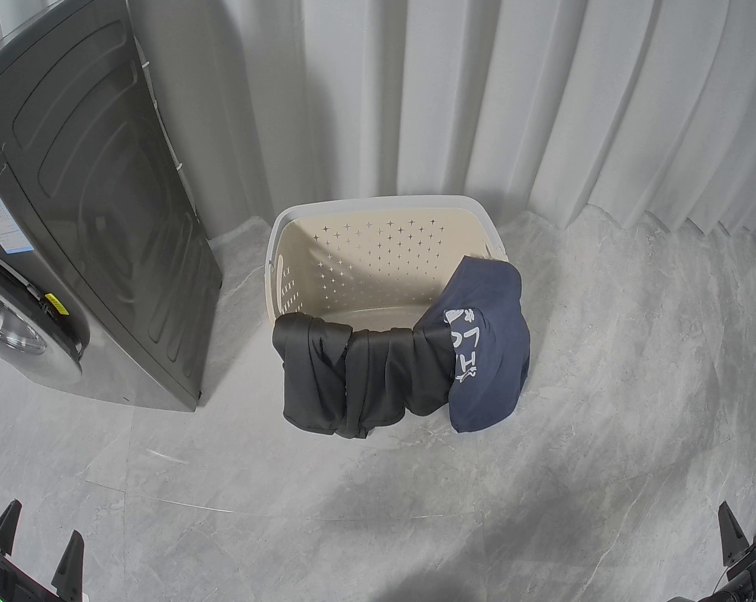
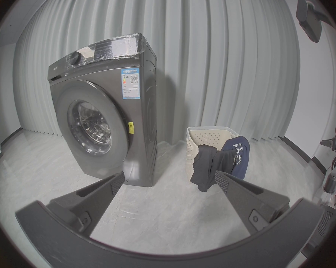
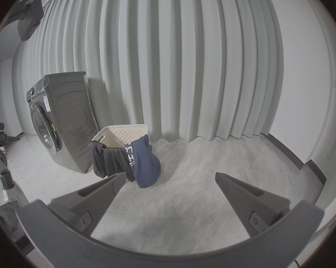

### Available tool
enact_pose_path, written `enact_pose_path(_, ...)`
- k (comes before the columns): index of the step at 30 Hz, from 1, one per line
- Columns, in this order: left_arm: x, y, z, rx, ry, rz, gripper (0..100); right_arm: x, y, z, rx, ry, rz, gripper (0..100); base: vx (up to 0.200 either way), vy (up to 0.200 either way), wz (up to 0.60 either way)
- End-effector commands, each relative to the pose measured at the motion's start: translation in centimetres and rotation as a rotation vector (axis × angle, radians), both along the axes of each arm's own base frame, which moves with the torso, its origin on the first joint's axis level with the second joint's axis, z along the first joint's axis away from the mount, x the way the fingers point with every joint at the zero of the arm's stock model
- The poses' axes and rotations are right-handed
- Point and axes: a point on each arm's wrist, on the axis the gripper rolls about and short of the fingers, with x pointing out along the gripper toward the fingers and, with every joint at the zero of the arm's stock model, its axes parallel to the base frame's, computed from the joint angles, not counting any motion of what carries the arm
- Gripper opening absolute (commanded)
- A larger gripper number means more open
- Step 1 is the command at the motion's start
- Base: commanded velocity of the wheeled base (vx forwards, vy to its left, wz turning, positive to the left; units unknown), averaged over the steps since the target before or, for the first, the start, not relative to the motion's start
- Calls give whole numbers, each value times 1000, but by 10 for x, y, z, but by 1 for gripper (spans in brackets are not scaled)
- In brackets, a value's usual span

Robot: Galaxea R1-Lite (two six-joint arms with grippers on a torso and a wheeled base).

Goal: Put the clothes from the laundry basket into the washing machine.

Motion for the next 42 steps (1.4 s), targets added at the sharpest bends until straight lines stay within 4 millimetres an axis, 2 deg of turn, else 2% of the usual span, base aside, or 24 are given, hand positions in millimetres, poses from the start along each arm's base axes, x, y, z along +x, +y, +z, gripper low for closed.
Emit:
enact_pose_path(1,0,0,-4,-1,3,0,100,1,0,-4,0,15,1,100,0,0,0)
enact_pose_path(8,0,0,-4,-1,3,0,100,1,0,-4,0,15,1,100,0,0,0)
enact_pose_path(20,0,0,-4,-1,5,0,100,1,0,-4,0,15,-1,100,200,0,0)
enact_pose_path(29,0,0,-4,-1,5,0,100,1,0,-5,-1,17,1,100,0,0,0)
enact_pose_path(38,0,0,-4,1,5,0,100,1,0,-4,-1,13,1,100,200,0,0)
enact_pose_path(42,0,0,-4,-3,5,0,100,1,0,-4,-1,13,-1,100,0,0,0)
